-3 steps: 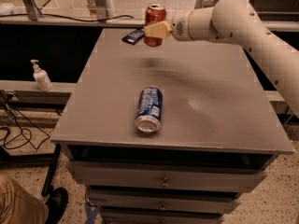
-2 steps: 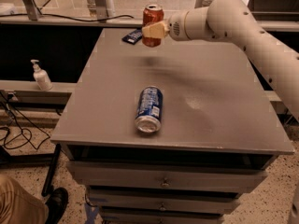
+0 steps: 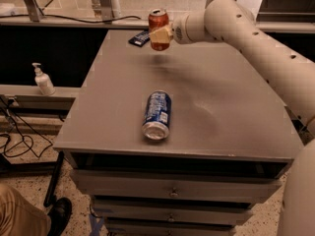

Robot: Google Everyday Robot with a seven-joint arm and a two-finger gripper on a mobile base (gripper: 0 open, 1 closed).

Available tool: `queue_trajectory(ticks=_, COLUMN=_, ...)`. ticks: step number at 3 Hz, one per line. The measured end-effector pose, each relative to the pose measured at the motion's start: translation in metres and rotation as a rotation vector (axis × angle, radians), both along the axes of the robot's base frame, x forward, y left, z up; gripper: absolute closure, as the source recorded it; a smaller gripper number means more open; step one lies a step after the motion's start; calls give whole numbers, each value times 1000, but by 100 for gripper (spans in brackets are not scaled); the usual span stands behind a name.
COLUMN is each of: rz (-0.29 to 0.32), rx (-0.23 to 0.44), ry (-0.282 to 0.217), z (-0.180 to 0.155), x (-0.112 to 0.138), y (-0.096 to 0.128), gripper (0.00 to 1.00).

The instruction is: Move coke can near rxbar blueberry

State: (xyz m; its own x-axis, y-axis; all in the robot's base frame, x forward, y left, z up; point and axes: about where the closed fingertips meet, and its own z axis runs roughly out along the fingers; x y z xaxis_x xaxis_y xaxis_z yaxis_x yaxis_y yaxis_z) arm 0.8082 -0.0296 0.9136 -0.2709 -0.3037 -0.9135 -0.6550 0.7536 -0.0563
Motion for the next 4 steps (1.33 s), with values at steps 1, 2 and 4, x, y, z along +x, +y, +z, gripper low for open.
queue_trajectory(ticks=1, rz=-12, rx=-26, ry=-12, z=-7, x=16, y=4, gripper=100)
queue_trajectory(ticks=2, rz=-9, rx=-26, ry=-4, z=-14, x=28, y=12, gripper=100)
queue_trajectory(ticks=4, rz=8, rx=25, ry=21, z=-28, x=54, y=20, gripper=100)
